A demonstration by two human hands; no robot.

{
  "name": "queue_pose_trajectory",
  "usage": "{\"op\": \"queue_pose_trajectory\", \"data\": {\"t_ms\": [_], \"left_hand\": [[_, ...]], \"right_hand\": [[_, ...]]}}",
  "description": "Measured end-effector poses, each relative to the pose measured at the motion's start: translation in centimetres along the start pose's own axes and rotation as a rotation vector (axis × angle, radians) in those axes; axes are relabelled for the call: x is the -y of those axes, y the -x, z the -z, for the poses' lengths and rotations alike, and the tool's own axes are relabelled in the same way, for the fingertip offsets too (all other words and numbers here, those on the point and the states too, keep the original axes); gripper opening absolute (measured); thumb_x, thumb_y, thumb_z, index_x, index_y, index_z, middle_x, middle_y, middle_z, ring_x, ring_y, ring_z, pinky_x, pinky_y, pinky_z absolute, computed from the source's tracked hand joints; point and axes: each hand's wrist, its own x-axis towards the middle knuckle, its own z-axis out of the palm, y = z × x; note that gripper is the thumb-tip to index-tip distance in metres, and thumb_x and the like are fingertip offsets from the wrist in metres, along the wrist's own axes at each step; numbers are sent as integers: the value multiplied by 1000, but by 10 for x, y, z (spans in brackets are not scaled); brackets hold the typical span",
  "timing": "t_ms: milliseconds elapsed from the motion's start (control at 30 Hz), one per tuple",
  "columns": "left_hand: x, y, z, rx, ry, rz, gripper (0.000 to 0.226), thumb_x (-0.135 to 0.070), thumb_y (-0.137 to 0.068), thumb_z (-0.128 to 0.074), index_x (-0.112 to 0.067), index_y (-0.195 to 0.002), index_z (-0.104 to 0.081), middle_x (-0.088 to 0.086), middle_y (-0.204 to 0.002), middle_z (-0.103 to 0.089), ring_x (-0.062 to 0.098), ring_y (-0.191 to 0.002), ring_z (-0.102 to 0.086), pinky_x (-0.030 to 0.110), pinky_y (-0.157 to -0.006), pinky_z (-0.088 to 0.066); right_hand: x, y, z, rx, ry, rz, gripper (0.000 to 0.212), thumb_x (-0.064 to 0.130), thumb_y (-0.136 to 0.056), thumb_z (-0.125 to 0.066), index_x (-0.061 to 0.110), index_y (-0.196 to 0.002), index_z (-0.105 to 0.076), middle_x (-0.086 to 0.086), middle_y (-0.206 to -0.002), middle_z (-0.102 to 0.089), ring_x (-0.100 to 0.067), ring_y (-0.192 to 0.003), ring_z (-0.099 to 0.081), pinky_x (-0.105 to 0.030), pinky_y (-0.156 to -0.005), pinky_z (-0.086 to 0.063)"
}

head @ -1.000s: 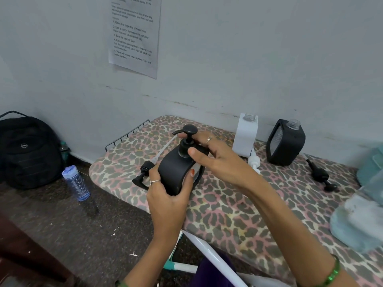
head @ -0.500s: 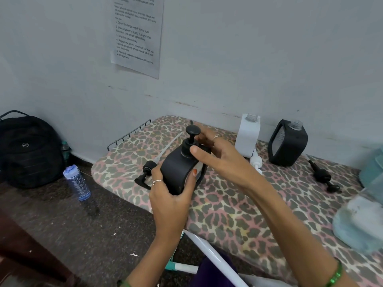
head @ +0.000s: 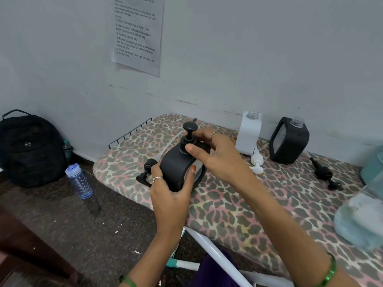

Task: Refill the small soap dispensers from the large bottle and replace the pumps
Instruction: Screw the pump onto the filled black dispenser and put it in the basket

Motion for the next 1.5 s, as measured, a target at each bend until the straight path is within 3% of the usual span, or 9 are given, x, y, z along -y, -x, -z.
{"op": "queue_pose_trajectory", "data": {"t_ms": [167, 300, 433, 667, 833, 1100, 1300, 1433, 1500], "left_hand": [[1, 0, 0, 3, -3, -4, 51, -45, -77, -67, -20, -117, -46, -4, -104, -64, 5, -93, -65, 25, -75, -56], [1, 0, 1, 3, -18, -19, 48, -43, -78, -67, -20, -115, -47, -4, -101, -64, 5, -92, -64, 25, -74, -55], [1, 0, 0, 18, -18, -7, 47, -40, -79, -68, -18, -115, -46, 1, -104, -65, 6, -93, -64, 25, -76, -56], [0, 1, 1, 21, -20, -30, 48, -39, -80, -69, -14, -114, -46, -1, -100, -63, 5, -90, -64, 18, -72, -53], [-1, 1, 0, 24, -27, -28, 46, -30, -81, -70, -10, -115, -47, -7, -96, -61, -1, -85, -62, 10, -67, -49], [1, 2, 2, 31, -7, -9, 59, -48, -78, -66, -9, -118, -46, 5, -100, -64, 15, -90, -65, 32, -71, -56], [1, 0, 3, 49, 16, 54, 51, -48, -77, -66, -18, -112, -45, 1, -100, -63, 12, -91, -65, 25, -71, -55], [-4, -1, 4, 72, 52, 86, 50, -44, -79, -66, -14, -114, -46, 2, -104, -64, 6, -93, -63, 21, -77, -53], [-6, -4, 5, 93, 87, 120, 46, -38, -83, -68, -15, -118, -47, -2, -107, -64, 4, -97, -63, 20, -81, -52]], "right_hand": [[3, 0, -10, -95, 54, 7, 25, 26, -87, -69, 22, -108, -57, 14, -102, -59, 1, -97, -54, 1, -79, -37], [5, -4, 5, 136, 94, 63, 37, 23, -93, -61, 18, -130, -55, 1, -126, -59, -10, -117, -53, -18, -99, -41], [7, -6, 19, 267, 18, 16, 36, 17, -92, -63, 26, -126, -60, 11, -127, -61, -2, -119, -53, -16, -101, -40], [9, -5, 5, 22, -59, -62, 30, 16, -77, -79, 21, -106, -72, 6, -107, -71, -2, -101, -61, -22, -95, -43], [9, -4, -5, -124, -46, -87, 40, 22, -69, -85, 15, -106, -72, 6, -97, -72, 4, -84, -62, 0, -70, -42], [10, -5, -24, -293, 35, -112, 44, 32, -69, -85, 10, -101, -66, 6, -91, -66, -5, -81, -60, -6, -60, -38], [11, -4, -15, -86, 47, -62, 35, 36, -80, -75, 18, -103, -57, 17, -94, -55, 4, -85, -53, 2, -68, -37], [1, -4, 12, 238, 84, -41, 59, 40, -87, -66, 22, -139, -46, 7, -143, -47, -7, -131, -43, -23, -109, -33], [-1, -4, 27, 379, 121, -26, 69, 31, -87, -69, 22, -146, -36, 10, -151, -35, -3, -136, -34, -21, -114, -27]]}}
